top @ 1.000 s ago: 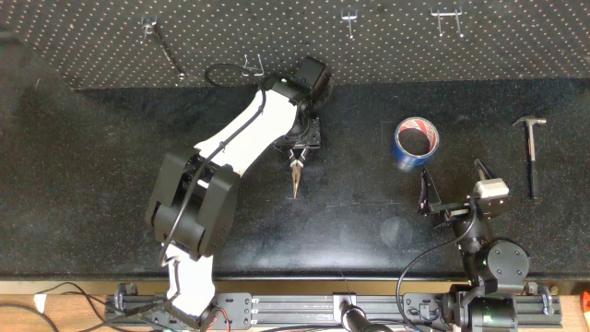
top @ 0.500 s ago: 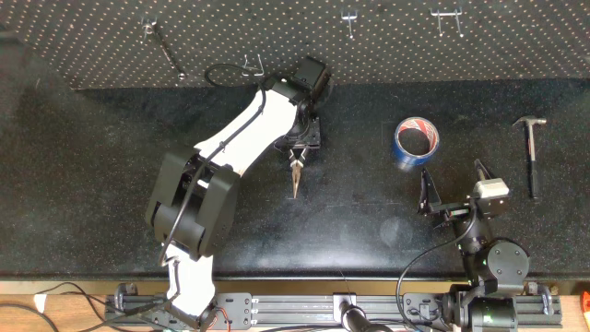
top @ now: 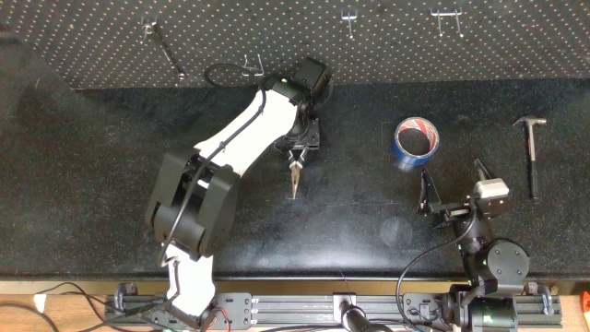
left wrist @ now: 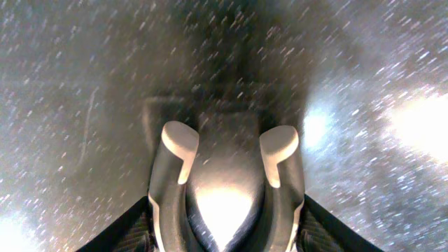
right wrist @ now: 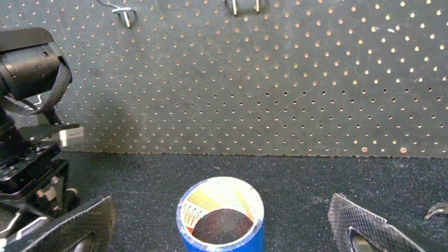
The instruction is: Place Tools Onto Pegboard
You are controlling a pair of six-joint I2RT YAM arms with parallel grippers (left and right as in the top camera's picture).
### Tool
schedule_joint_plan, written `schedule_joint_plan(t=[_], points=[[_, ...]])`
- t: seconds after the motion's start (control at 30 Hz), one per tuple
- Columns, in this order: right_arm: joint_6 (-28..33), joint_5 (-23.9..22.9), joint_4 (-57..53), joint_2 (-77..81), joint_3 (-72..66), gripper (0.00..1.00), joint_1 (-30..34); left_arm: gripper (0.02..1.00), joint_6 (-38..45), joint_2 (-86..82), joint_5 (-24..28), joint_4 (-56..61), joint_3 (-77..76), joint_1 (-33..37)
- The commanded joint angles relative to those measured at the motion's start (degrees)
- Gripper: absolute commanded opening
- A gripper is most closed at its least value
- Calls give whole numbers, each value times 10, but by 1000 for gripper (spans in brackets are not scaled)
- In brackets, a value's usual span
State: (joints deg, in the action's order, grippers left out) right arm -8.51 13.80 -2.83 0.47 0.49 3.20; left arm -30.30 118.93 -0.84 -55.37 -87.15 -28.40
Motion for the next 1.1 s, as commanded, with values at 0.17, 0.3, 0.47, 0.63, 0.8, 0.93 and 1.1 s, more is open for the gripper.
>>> schedule_joint_plan(t=[0.17, 0.3, 0.47, 0.63, 0.8, 0.93, 1.1], points=[[7, 2, -1, -3, -3, 1000, -4, 29, -8, -270, -90, -62, 12, -3], [7, 2, -1, -3, -3, 1000, -4, 29, 51, -409, -190, 170, 144, 42], [7, 2, -1, -3, -3, 1000, -4, 27, 160, -449, -180, 612, 369, 86], [7, 2, -1, -3, -3, 1000, -4, 29, 208, -395, -180, 750, 370, 89], [7, 2, -1, -3, -3, 1000, -4, 29, 223, -358, -180, 814, 370, 100], [7, 2, -1, -3, -3, 1000, -4, 29, 223, -336, -187, 871, 370, 101], [7, 2, -1, -3, -3, 1000, -4, 29, 223, -294, -187, 918, 370, 104]])
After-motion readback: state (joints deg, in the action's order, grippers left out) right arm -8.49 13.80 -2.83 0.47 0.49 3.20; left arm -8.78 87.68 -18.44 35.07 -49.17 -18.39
